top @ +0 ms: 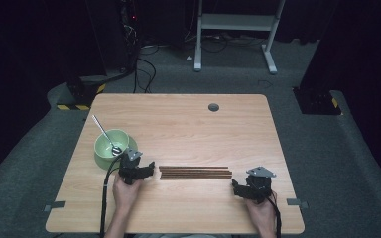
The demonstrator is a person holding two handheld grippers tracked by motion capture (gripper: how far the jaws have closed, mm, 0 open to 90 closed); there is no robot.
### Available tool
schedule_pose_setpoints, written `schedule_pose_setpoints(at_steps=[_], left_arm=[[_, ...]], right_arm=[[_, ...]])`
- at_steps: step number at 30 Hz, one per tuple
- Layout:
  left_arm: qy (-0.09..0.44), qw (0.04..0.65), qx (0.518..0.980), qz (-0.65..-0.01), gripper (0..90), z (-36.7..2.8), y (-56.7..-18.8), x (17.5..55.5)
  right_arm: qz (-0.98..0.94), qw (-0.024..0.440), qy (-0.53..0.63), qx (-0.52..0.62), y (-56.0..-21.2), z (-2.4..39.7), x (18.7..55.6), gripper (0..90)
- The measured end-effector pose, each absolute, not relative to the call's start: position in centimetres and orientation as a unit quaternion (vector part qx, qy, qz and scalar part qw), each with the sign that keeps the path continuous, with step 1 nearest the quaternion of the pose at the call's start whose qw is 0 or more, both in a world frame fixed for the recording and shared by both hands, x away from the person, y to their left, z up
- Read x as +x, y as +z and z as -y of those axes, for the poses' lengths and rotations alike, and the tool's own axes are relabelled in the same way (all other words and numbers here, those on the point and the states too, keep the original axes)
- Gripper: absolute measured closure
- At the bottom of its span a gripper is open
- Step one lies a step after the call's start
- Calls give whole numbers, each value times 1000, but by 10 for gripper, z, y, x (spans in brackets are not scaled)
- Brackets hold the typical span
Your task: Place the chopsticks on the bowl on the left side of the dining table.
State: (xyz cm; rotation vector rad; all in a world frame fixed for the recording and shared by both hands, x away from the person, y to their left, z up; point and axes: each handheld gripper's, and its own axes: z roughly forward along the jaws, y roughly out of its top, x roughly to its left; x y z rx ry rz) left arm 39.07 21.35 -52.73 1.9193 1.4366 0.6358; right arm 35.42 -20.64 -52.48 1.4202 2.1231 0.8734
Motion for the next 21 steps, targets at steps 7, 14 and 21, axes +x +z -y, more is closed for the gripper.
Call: schedule_pose_setpoints(at_steps=[7, 14, 21], left_arm=[[238, 324, 736, -544, 200, -213, -527, 391], [236, 323, 740, -540, 176, -212, -527, 392], [223, 333, 738, -543, 208, -215, -525, 390]], right_arm=[[-765, 221, 315, 516, -525, 206, 354, 158], [-764, 221, 316, 518, -525, 206, 354, 163], [-764, 221, 316, 518, -525, 206, 354, 166]])
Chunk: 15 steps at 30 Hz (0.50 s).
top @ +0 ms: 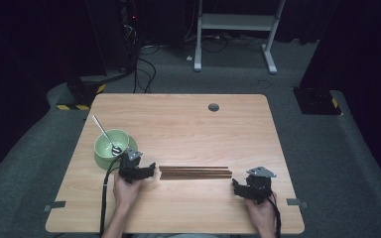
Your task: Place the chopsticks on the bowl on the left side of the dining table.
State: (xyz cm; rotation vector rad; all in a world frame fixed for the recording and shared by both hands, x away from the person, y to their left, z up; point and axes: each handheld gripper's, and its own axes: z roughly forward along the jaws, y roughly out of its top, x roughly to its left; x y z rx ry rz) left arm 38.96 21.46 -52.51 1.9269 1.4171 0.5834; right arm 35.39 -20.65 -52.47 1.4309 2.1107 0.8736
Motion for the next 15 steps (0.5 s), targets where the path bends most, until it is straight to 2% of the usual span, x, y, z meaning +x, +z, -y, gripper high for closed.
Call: schedule_pose_setpoints(at_steps=[6, 15], left_arm=[[219, 351, 737, -534, 216, -217, -521, 386], [184, 372, 746, -521, 195, -214, -515, 381]], right_arm=[[-764, 222, 316, 517, -525, 206, 354, 167], [-763, 222, 316, 518, -525, 206, 354, 168]])
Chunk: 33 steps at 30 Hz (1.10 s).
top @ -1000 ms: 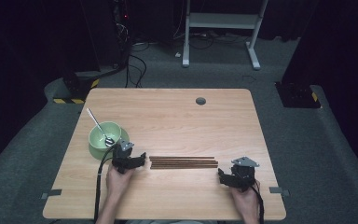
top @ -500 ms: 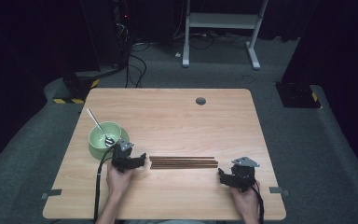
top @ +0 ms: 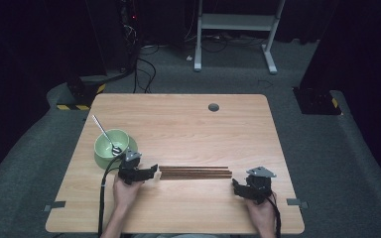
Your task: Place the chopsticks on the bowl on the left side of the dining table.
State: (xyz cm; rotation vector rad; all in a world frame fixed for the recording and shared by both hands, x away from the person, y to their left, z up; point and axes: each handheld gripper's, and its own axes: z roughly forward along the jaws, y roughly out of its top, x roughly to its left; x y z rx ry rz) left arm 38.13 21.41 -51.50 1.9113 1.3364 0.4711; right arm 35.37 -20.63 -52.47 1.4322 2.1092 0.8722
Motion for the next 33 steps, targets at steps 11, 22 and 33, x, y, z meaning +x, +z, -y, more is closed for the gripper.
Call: schedule_pose_setpoints(at_steps=[11, 22, 33], left_arm=[[165, 383, 749, -515, 193, -214, -507, 375], [158, 403, 757, -491, 195, -206, -493, 373], [141, 418, 756, -483, 194, -199, -490, 376]], right_arm=[[-763, 223, 316, 518, -525, 206, 354, 170], [-763, 223, 315, 518, -525, 206, 354, 171], [-764, 223, 315, 517, -525, 206, 354, 174]])
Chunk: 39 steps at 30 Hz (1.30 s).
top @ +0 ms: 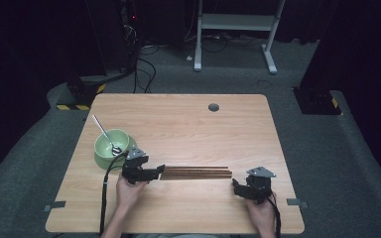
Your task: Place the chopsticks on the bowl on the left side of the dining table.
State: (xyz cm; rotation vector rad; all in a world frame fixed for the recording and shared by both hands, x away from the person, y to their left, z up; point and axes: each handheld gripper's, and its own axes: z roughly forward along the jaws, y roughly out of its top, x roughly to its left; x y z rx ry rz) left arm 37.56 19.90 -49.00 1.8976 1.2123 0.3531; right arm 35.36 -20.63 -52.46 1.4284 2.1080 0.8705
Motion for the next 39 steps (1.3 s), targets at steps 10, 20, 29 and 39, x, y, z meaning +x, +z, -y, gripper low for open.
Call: schedule_pose_setpoints(at_steps=[10, 20, 29, 39], left_arm=[[145, 416, 767, -467, 188, -188, -482, 380], [135, 427, 773, -449, 192, -175, -473, 385], [134, 428, 781, -434, 200, -166, -472, 388], [120, 438, 784, -423, 217, -154, -470, 395]], right_arm=[[-764, 223, 315, 517, -525, 206, 354, 174], [-764, 223, 315, 517, -525, 206, 354, 174], [-763, 224, 315, 517, -525, 206, 354, 175], [-764, 224, 315, 517, -525, 206, 354, 175]])
